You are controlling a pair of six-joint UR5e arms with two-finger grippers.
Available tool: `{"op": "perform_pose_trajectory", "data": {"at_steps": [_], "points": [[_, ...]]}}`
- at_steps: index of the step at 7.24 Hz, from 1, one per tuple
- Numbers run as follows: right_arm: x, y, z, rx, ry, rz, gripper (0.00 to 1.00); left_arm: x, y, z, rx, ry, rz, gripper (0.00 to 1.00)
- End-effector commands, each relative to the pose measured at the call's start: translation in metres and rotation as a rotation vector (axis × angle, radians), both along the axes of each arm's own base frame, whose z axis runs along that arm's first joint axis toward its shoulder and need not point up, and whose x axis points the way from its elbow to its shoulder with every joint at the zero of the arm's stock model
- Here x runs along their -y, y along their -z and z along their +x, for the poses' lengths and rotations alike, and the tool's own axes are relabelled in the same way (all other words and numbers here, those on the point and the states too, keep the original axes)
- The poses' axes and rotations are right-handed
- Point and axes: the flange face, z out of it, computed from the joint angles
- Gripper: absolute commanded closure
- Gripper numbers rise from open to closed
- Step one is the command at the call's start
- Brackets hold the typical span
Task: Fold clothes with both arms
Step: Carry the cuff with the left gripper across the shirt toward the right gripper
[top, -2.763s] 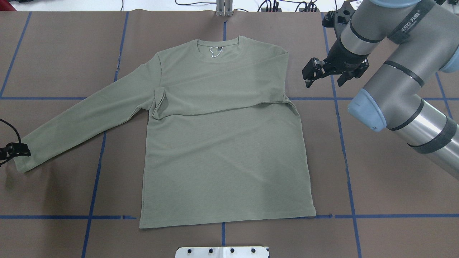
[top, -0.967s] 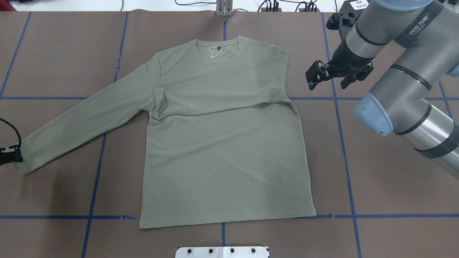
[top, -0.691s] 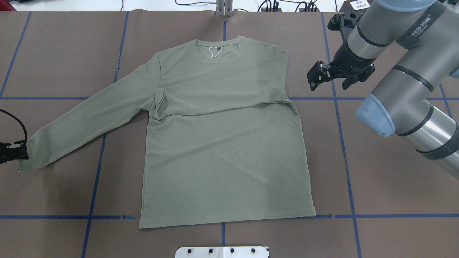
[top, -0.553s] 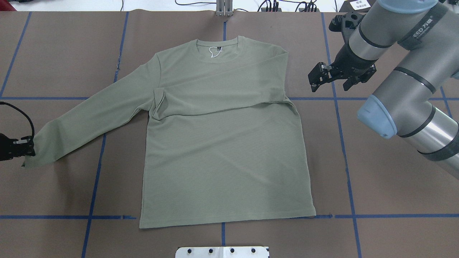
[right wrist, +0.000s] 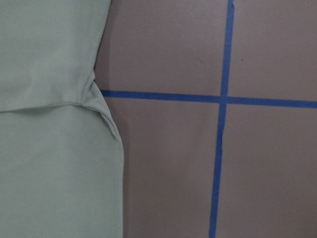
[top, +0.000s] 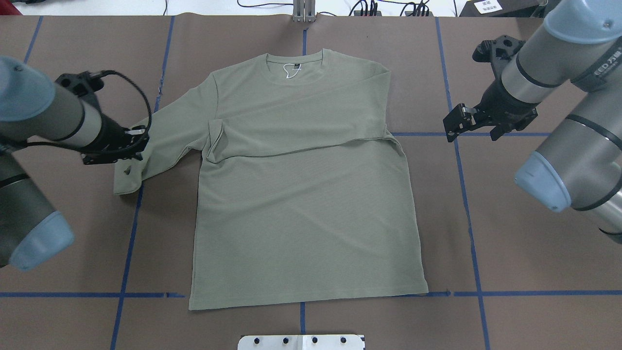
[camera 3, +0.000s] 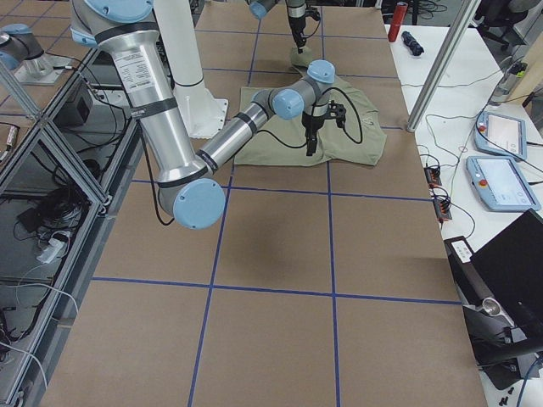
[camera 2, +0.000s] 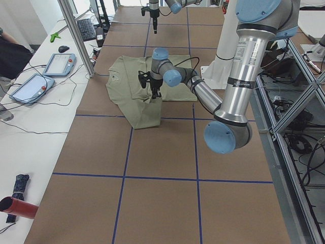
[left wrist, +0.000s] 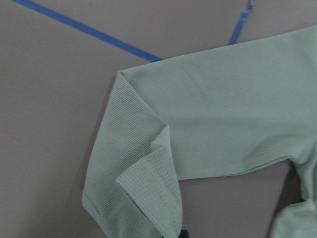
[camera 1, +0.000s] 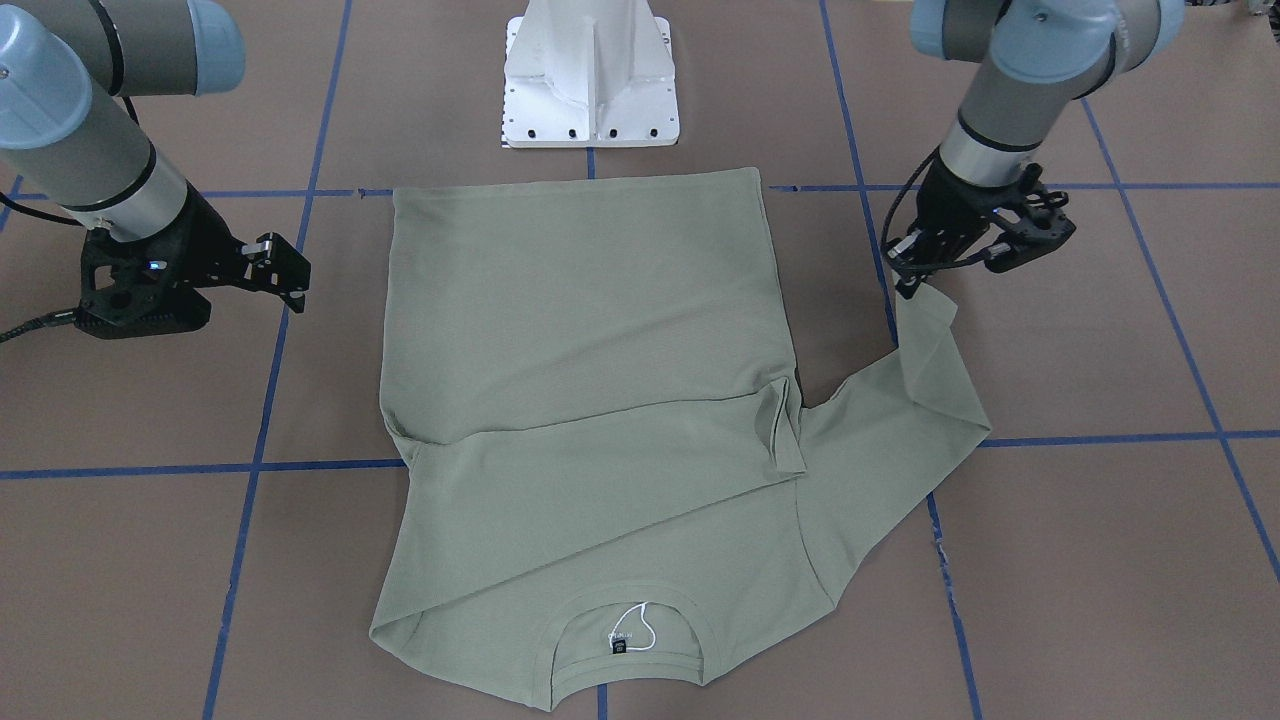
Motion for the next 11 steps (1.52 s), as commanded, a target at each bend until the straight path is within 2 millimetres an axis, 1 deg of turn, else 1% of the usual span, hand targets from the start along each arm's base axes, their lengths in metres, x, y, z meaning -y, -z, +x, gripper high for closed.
{"op": "perform_pose_trajectory", "data": {"at_steps": [1, 2, 3, 4, 5, 6, 7, 8, 9, 10, 11], "points": [[-0.027, -0.043, 0.023, -0.038, 0.004, -0.039, 0.0, 0.035, 0.072, 0.043, -0.043, 0.02, -0.002, 1.0], [-0.032, -0.053, 0.03, -0.049, 0.003, -0.051, 0.0, 0.057, 0.108, 0.068, -0.079, 0.057, -0.025, 1.0], [-0.033, -0.053, 0.032, -0.046, 0.004, -0.049, 0.0, 0.065, 0.163, 0.077, -0.164, 0.099, -0.018, 1.0], [-0.034, -0.053, 0.033, -0.044, 0.005, -0.052, 0.0, 0.058, 0.205, 0.086, -0.249, 0.127, -0.029, 1.0], [-0.034, -0.054, 0.034, -0.044, 0.003, -0.054, 0.0, 0.034, 0.242, 0.135, -0.29, 0.1, -0.072, 1.0], [-0.034, -0.057, 0.037, -0.046, -0.001, -0.06, 0.0, 0.019, 0.287, 0.191, -0.331, 0.083, -0.114, 1.0], [-0.033, -0.056, 0.039, -0.045, -0.006, -0.059, 0.0, 0.009, 0.305, 0.241, -0.354, 0.105, -0.117, 1.0], [-0.032, -0.056, 0.039, -0.045, -0.008, -0.058, 0.0, -0.009, 0.296, 0.277, -0.379, 0.133, -0.093, 1.0], [-0.031, -0.053, 0.039, -0.042, -0.011, -0.056, 0.0, -0.002, 0.276, 0.297, -0.381, 0.14, -0.084, 1.0], [-0.03, -0.051, 0.038, -0.04, -0.015, -0.057, 0.0, 0.003, 0.262, 0.307, -0.377, 0.14, -0.082, 1.0], [-0.03, -0.05, 0.038, -0.039, -0.017, -0.058, 0.0, 0.005, 0.259, 0.309, -0.371, 0.137, -0.079, 1.0]]}}
